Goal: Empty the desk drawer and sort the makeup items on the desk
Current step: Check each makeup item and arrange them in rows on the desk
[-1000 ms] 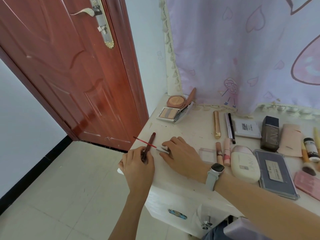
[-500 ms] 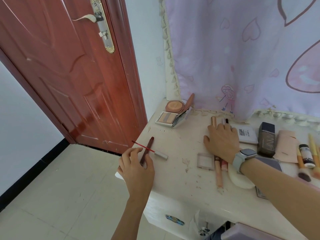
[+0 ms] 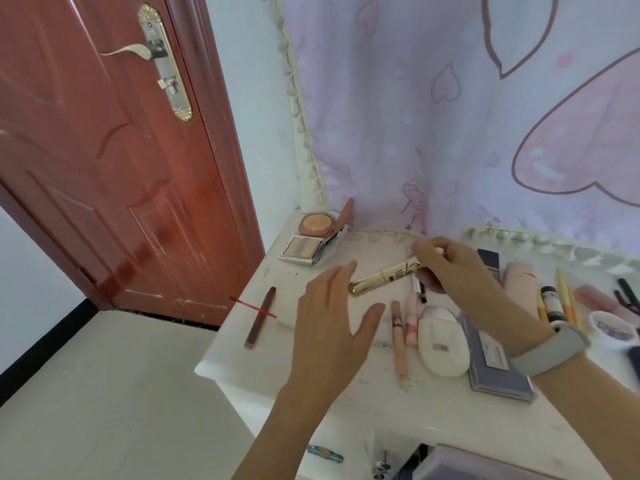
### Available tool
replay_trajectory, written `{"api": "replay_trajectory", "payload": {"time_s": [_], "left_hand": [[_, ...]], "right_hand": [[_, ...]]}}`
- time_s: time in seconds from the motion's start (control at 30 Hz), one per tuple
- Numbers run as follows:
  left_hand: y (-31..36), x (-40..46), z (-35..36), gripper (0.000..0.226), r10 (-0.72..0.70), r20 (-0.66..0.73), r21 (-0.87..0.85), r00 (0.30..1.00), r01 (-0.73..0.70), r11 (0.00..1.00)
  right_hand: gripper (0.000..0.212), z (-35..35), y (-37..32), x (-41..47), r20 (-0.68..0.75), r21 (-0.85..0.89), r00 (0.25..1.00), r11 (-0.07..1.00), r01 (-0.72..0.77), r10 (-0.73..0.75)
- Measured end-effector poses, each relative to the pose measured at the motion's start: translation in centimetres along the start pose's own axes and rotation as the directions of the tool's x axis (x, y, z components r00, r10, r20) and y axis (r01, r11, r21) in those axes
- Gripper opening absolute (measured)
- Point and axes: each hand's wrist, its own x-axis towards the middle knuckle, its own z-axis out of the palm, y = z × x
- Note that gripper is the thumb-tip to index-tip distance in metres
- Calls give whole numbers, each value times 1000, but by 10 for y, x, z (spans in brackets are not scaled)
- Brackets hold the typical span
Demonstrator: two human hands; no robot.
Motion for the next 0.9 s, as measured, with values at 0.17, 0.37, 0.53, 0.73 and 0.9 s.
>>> {"api": "replay_trajectory", "payload": {"time_s": [0.17, 0.37, 0.53, 0.73, 0.9], "left_hand": [[18, -7, 8, 53, 30, 212, 158, 977, -65, 985], [13, -14, -10, 9, -117, 522, -320, 845, 321, 892], [3, -9, -25, 12, -166, 691, -310, 704, 495, 812], [0, -10, -20, 10, -103, 586, -105, 803, 201, 974], [9, -6, -17, 2, -128, 555, -112, 822, 227, 968]], "right_hand": [[25, 12, 13, -28, 157, -71, 988, 997, 10, 1], [19, 10, 23, -42, 268, -207, 940, 941, 270, -210], [10, 2, 25, -40, 448, -195, 859, 911, 362, -245], [20, 4, 13, -32, 387, -359, 919, 905, 228, -78], [21, 2, 18, -37, 325, -403, 931, 867, 295, -166]]}}
